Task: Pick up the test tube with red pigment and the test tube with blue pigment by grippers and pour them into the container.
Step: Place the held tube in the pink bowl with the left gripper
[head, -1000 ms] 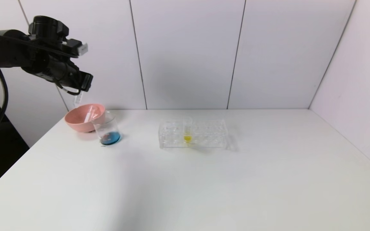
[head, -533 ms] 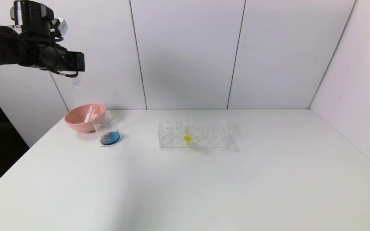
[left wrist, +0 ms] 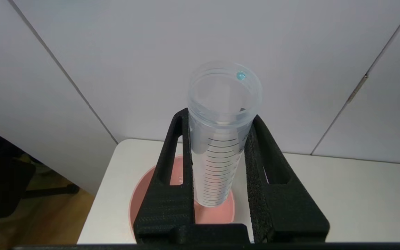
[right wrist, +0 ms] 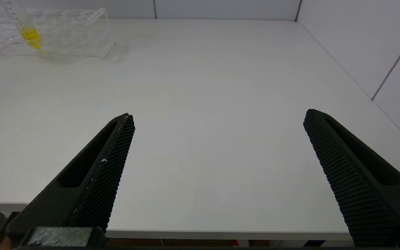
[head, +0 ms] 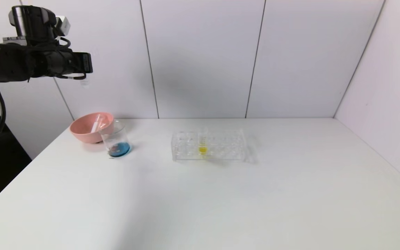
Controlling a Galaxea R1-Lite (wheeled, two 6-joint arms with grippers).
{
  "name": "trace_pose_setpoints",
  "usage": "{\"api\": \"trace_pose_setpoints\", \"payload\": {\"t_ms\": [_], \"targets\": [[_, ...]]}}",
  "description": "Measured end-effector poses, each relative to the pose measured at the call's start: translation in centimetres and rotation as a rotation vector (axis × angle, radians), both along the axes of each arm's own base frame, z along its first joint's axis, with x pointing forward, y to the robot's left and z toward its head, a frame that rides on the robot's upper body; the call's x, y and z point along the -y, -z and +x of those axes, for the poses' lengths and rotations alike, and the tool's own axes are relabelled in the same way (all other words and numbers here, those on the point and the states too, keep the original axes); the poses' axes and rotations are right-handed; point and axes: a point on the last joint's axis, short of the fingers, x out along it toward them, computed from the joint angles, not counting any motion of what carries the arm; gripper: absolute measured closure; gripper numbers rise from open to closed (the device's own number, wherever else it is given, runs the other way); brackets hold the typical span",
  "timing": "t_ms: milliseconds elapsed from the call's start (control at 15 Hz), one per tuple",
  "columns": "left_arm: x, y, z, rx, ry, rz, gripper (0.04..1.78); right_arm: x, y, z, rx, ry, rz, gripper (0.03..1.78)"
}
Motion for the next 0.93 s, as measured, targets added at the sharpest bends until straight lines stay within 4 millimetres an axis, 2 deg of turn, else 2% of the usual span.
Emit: {"api": "trace_pose_setpoints", "payload": {"t_ms": [133, 533, 933], "targets": [[-0.6, 1.4, 0.3, 0.032, -0.011, -0.004, 1.38, 0.0, 0.0, 0.0, 0.0, 0.0, 0.0, 0.04], [-3.9, 7.1, 1.3, 0.006, -0.084, -0.004, 1.38, 0.0, 0.0, 0.0, 0.0, 0.0, 0.0, 0.04], [-5.3, 11.0, 2.5, -0.075, -0.11, -0.006, 1.38, 0.0, 0.0, 0.0, 0.0, 0.0, 0.0, 0.04]]}}
